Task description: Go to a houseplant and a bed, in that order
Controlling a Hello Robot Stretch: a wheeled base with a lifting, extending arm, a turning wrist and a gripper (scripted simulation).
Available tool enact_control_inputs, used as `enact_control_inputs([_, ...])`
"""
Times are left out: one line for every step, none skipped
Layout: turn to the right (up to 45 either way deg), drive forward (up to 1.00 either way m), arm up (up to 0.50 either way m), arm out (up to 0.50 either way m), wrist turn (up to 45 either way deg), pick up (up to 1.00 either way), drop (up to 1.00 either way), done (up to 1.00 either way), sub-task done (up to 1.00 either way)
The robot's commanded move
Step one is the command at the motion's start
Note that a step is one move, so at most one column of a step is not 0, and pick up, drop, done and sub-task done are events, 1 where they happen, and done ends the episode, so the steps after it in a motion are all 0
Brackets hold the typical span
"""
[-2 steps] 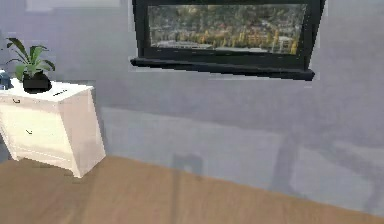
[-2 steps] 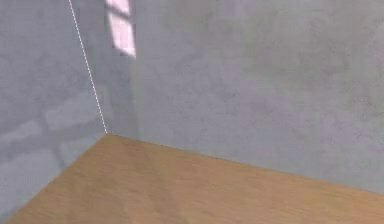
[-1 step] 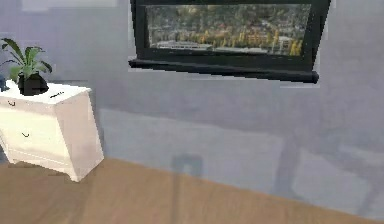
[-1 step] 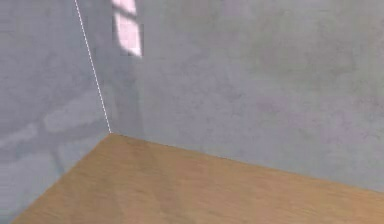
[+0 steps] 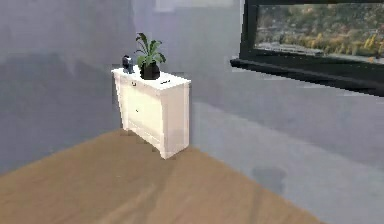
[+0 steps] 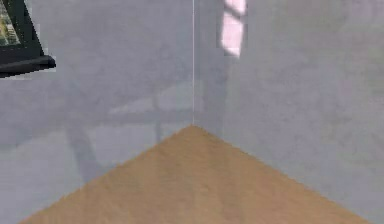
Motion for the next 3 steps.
enact_control_inputs([0.0, 0.5, 0.0, 0.0, 0.0, 0.0, 0.0, 0.0, 0.0])
enact_control_inputs([-12.0, 0.0, 0.0, 0.0, 0.0, 0.0, 0.0, 0.0, 0.0])
enact_control_inputs([0.0, 0.55, 0.0, 0.0, 0.0, 0.0, 0.0, 0.0, 0.0])
